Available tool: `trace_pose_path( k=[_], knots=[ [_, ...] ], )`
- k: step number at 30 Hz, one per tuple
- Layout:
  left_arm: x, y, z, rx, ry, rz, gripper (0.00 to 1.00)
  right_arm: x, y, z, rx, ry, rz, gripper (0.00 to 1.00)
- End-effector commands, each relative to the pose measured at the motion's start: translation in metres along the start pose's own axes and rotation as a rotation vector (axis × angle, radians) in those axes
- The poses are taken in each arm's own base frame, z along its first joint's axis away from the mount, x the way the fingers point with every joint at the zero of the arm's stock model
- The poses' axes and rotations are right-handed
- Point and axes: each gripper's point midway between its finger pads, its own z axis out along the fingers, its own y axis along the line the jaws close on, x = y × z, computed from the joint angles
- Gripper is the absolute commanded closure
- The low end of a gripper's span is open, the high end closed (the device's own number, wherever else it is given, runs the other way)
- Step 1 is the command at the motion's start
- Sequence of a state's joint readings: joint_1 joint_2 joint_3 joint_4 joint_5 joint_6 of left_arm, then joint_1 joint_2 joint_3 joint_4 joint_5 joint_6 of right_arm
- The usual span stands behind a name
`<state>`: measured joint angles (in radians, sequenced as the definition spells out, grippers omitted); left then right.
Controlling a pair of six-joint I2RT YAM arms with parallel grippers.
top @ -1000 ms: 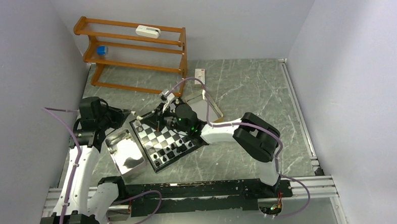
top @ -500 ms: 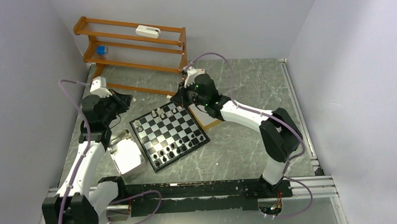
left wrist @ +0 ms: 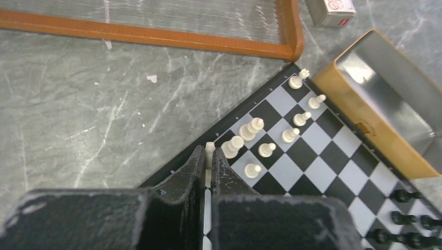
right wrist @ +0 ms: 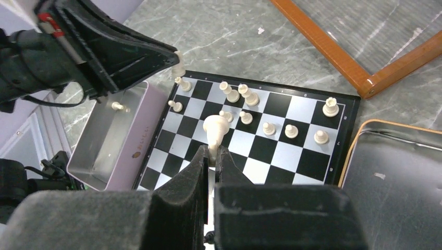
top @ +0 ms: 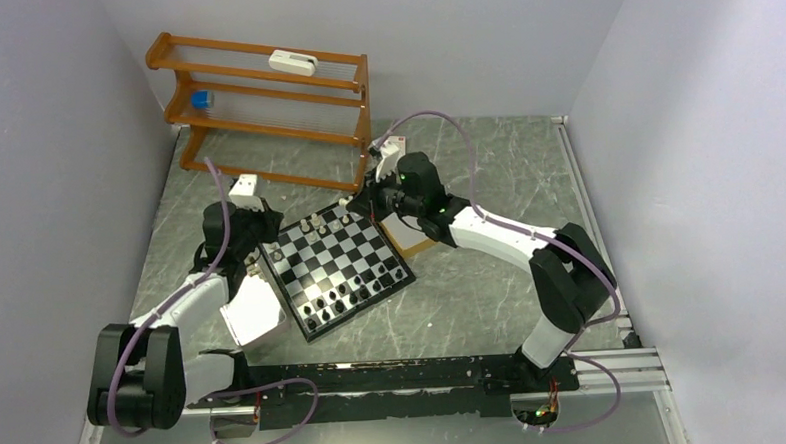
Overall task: Set up the chess pieces on the board
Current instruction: Place the chess piece on the chessboard.
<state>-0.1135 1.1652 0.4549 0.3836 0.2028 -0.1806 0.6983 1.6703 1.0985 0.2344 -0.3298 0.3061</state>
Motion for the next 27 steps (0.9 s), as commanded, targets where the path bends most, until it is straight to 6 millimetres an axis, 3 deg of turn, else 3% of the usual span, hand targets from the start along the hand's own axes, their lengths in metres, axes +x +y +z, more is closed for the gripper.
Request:
trace_pose_path(
  k=[1,9,14,27],
  knots=[
    [-0.022,0.008,0.007,-0.001,-0.098,0.185,0.95,-0.019,0.004,-0.015,-0.012,-0.069,-0.032,1.00],
    [0.008,0.025,0.004,-0.050,-0.064,0.270,0.95,-0.027,0.010,-0.028,-0.024,-0.108,-0.051,1.00],
    [0.035,0.017,0.007,0.026,-0.009,0.274,0.95,-0.031,0.011,-0.036,-0.020,-0.136,-0.067,1.00],
    [0.047,0.011,0.023,0.103,0.016,0.332,0.95,-0.038,0.013,-0.046,-0.014,-0.173,-0.093,1.00]
  ],
)
